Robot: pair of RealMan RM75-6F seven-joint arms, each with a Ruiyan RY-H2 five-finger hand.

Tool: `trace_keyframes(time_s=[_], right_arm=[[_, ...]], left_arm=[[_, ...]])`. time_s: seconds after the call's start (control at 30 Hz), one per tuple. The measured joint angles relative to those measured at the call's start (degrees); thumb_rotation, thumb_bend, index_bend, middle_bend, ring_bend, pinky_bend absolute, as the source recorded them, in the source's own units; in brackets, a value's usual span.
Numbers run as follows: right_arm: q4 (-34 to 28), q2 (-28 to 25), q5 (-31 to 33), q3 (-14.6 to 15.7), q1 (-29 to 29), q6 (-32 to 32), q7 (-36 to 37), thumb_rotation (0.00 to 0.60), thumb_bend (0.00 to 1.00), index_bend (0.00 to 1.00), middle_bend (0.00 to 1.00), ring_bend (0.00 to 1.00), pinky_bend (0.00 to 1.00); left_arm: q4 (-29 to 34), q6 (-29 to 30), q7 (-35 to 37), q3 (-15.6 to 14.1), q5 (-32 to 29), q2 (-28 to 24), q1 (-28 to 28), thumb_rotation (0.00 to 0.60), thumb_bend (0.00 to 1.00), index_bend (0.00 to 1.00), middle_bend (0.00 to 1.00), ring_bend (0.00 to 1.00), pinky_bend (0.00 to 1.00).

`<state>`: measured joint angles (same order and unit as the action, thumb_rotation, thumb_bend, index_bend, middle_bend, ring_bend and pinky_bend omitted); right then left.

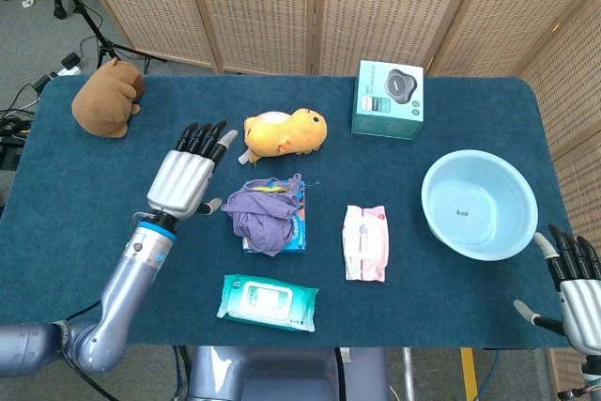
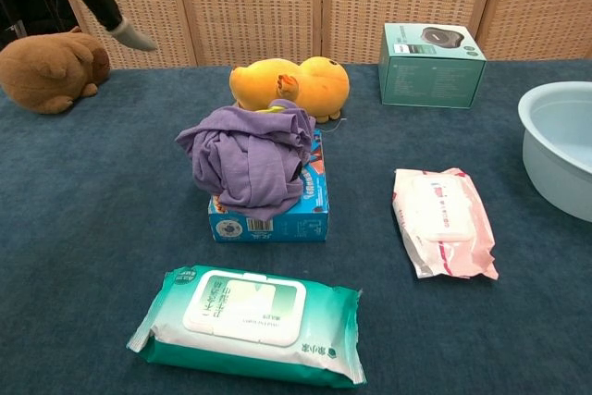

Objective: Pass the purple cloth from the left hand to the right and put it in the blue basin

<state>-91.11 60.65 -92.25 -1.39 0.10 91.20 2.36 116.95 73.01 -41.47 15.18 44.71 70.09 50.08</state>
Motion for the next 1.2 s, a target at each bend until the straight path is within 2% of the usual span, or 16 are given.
trace_keyframes(time_s=[0.17, 0.23, 0.37, 0.47, 0.67, 0.83, 1.0, 1.13, 1.2], right_arm=[[-0.1, 0.5, 0.4, -0.3, 0.4, -0.6, -1.6, 0.600, 0.00, 0.00, 0.00, 0.00, 0.00], [-0.1, 0.9, 0.6, -0.4, 0.5, -0.8, -2.6, 0.600, 0.00, 0.00, 0.00, 0.00, 0.00], [-0.3, 2.1, 1.7, -0.8, 1.2, -2.3, -5.5, 0.600, 0.00, 0.00, 0.00, 0.00, 0.00], [-1.1, 2.8, 2.6, -1.1, 1.6, -3.2, -8.0, 0.600, 0.00, 0.00, 0.00, 0.00, 0.00], [-5.1, 2.5, 2.9, -1.6, 2.5, -4.2, -13.4, 0.600, 0.00, 0.00, 0.00, 0.00, 0.00], [-10.9, 0.5, 3.3, -2.4, 3.9, -5.8, -16.4, 0.600, 0.00, 0.00, 0.00, 0.00, 0.00], [-21.5, -5.0, 5.4, -4.6, 7.8, -11.4, -17.3, 0.600, 0.00, 0.00, 0.00, 0.00, 0.00], [-30.1, -8.9, 11.1, -7.5, 12.3, -16.7, -21.2, 0.600, 0.00, 0.00, 0.00, 0.00, 0.00], [-33.2, -10.0, 16.7, -9.4, 15.2, -19.1, -24.6, 0.600, 0.00, 0.00, 0.00, 0.00, 0.00]], left_arm=[[3.8, 1.7, 9.0, -2.3, 7.8, -8.4, -7.5, 0.600, 0.17, 0.00, 0.00, 0.00, 0.00], [4.5, 2.9, 12.4, -4.8, 12.2, -11.1, -11.7, 0.600, 0.17, 0.00, 0.00, 0.00, 0.00], [3.6, 6.8, 18.8, -10.7, 20.8, -13.3, -20.4, 0.600, 0.17, 0.00, 0.00, 0.00, 0.00], [-0.6, 9.9, 23.8, -14.4, 27.0, -13.2, -26.4, 0.600, 0.17, 0.00, 0.00, 0.00, 0.00], [-12.6, 14.2, 29.3, -18.6, 32.2, -9.4, -33.0, 0.600, 0.18, 0.00, 0.00, 0.00, 0.00], [-19.5, 15.2, 30.2, -19.8, 33.9, -4.7, -36.6, 0.600, 0.18, 0.00, 0.00, 0.00, 0.00], [-22.0, 14.7, 30.5, -18.7, 34.0, -2.9, -37.4, 0.600, 0.18, 0.00, 0.00, 0.00, 0.00], [-23.3, 14.1, 32.4, -17.3, 33.7, -2.8, -37.7, 0.600, 0.18, 0.00, 0.00, 0.00, 0.00], [-23.9, 14.0, 33.1, -16.6, 33.4, -2.7, -38.0, 0.600, 0.18, 0.00, 0.00, 0.00, 0.00]])
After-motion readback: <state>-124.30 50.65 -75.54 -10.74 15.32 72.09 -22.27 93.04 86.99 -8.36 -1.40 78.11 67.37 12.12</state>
